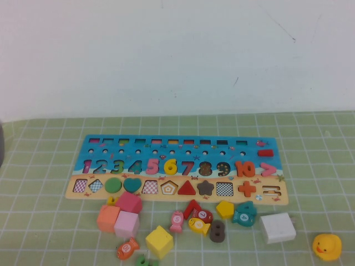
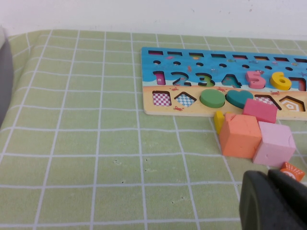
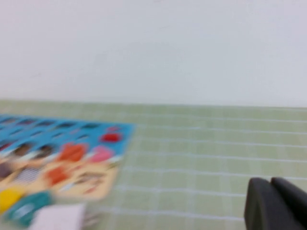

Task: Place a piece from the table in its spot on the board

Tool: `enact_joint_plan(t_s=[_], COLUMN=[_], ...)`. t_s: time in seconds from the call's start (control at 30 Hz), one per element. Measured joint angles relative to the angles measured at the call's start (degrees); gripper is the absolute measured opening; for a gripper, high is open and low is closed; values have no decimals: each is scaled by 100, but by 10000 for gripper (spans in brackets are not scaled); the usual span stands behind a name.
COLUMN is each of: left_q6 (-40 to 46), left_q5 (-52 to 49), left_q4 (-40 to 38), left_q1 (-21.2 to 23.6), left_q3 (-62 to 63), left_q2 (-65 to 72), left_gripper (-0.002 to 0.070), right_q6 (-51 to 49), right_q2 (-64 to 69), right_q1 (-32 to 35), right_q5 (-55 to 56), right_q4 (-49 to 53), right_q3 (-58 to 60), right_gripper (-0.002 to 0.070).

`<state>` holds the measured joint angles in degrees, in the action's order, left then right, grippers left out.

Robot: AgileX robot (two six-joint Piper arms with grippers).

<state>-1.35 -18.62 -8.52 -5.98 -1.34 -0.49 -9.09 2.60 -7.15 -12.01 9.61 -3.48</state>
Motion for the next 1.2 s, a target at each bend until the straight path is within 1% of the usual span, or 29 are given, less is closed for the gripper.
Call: enact_joint_plan(t_s=[0.17, 0.23, 0.3, 0.47, 0.57, 0.73, 0.9, 1.07, 1.2], left_q6=[0, 0, 0, 0, 0, 0, 0, 0, 0], left_q5=[0, 0, 0, 0, 0, 0, 0, 0, 0], left_q4=[0, 0, 0, 0, 0, 0, 0, 0, 0], left_q1=[0, 0, 0, 0, 0, 0, 0, 0, 0], left_q3=[0, 0, 0, 0, 0, 0, 0, 0, 0], left_q2=[0, 0, 0, 0, 0, 0, 0, 0, 0], left_gripper=[-1, -1, -1, -1, -1, -1, -1, -1, -1], right_q6=[63, 61, 75, 128, 310, 1171, 1544, 1546, 1157], right_q2=[-120, -126, -136, -136, -136, -309, -310, -310, -310], right_q1=[1076, 1295, 1362, 1399, 1399, 1123, 985, 985, 985], right_q5=[373, 452, 462, 462, 710, 727, 262, -139, -258], right_q4=[0, 0, 0, 0, -69, -1103, -1631, -1502, -1077], right_q3=[166, 205, 219, 257, 373, 490, 500, 500, 500], right_gripper=[-1, -1, -1, -1, -1, -1, -1, -1, -1])
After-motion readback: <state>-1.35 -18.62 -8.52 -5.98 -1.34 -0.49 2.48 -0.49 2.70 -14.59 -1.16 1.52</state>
